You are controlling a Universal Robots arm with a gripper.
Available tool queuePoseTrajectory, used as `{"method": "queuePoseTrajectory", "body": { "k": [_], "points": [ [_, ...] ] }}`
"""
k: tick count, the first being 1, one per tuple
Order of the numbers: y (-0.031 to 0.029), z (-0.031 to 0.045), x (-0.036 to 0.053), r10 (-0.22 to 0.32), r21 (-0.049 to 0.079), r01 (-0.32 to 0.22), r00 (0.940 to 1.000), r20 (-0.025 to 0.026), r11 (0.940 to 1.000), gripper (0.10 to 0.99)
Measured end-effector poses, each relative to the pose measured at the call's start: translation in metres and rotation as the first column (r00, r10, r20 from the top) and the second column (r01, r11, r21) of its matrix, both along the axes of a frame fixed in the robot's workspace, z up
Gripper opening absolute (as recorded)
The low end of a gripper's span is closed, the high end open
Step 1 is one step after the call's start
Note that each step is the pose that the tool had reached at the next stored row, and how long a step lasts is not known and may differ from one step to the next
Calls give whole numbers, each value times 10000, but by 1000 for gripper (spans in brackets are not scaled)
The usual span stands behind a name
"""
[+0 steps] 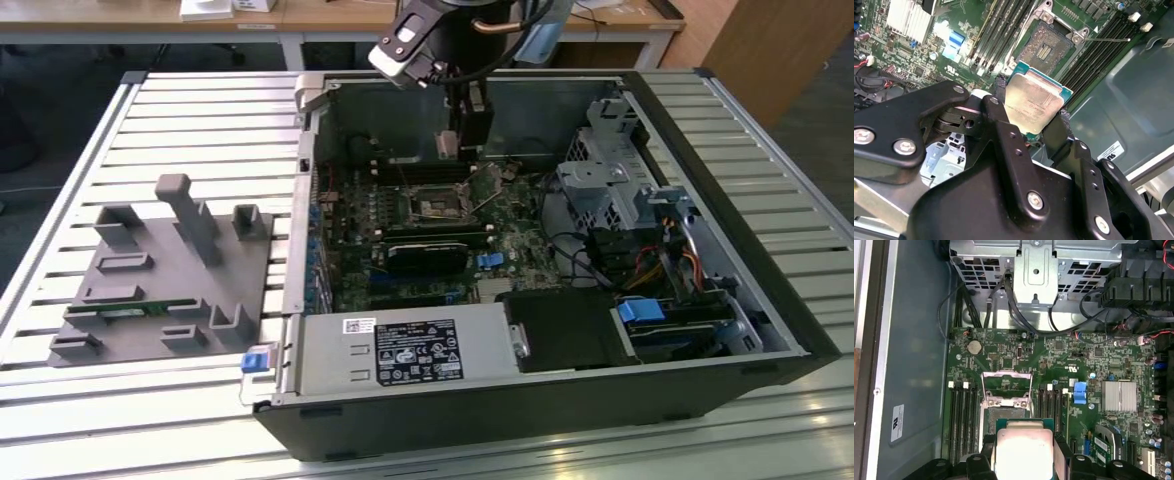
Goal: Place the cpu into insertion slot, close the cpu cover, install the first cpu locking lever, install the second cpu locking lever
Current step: 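Place the cpu into insertion slot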
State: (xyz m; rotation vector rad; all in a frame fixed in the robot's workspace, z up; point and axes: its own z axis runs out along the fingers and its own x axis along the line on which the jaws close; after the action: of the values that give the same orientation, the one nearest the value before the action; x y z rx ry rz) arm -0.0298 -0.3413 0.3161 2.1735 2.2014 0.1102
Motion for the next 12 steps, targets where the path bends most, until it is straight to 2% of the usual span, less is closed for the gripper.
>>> {"method": "queuePoseTrajectory", "body": {
  "k": [12],
  "points": [
    [0,-41,1,-54,-1,54,10000,-12,10000,541]
  ]
}}
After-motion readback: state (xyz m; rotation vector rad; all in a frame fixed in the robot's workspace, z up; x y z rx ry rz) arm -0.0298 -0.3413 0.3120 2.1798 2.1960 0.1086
